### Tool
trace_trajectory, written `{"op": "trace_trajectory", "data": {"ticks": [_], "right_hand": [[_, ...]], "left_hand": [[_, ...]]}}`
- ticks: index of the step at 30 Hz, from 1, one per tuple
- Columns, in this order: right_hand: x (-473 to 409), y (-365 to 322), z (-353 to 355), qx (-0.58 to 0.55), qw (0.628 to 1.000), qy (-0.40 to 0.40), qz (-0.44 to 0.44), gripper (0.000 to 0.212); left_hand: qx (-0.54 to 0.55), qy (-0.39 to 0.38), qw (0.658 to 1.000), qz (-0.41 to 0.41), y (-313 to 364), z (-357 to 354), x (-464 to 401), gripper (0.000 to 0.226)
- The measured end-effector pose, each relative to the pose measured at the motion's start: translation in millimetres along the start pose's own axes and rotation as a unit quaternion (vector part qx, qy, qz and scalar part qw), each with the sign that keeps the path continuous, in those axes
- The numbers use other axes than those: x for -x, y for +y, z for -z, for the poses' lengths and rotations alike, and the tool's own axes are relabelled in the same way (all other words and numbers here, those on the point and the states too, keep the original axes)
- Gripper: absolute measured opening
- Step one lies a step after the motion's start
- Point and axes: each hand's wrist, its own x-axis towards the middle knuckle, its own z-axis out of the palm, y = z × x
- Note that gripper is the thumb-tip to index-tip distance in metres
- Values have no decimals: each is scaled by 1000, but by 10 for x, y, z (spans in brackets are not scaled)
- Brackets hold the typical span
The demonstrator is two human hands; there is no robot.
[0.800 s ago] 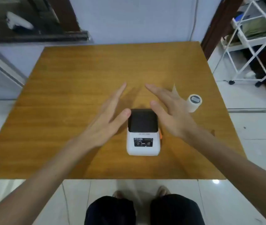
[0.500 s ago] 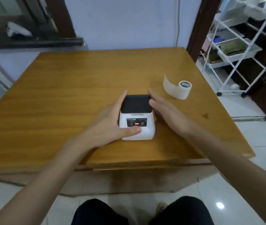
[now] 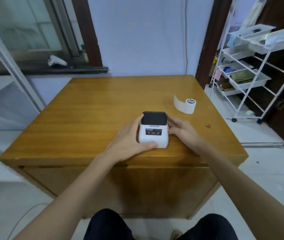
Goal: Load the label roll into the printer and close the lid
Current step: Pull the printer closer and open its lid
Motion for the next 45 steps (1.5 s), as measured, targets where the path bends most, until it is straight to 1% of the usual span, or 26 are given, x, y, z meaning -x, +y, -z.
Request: {"op": "trace_trajectory", "data": {"ticks": [3,7,11,15,19,28,33,37,41,43,45], "right_hand": [[-17,54,29,13,1000,0,-5,66],[-67,106,76,31,999,-11,-3,69],[-100,160,107,25,999,-24,-5,73],[-93,217,102,31,999,-42,3,69],[-93,241,104,31,998,-48,13,68],[-99,234,119,6,998,-58,35,74],[-114,256,149,17,997,-68,41,82],[-116,258,158,27,995,-82,54,84],[-110,252,148,66,992,-89,59,86],[-107,239,134,84,991,-88,58,84],[-106,208,127,74,992,-82,55,75]], "left_hand": [[42,2,999,15,-17,13,-38,103],[95,-32,995,22,-104,40,-85,106],[69,-37,997,20,-100,68,-64,111],[44,-30,999,13,-64,74,-38,124],[21,-44,999,5,-41,78,-23,128],[37,-57,998,2,-59,86,-72,131],[61,-52,997,13,-88,92,-98,130],[91,-54,994,20,-115,80,-110,135],[92,-52,994,23,-112,87,-112,136],[88,-54,994,26,-100,95,-107,135],[81,-52,995,21,-85,99,-103,135]]}}
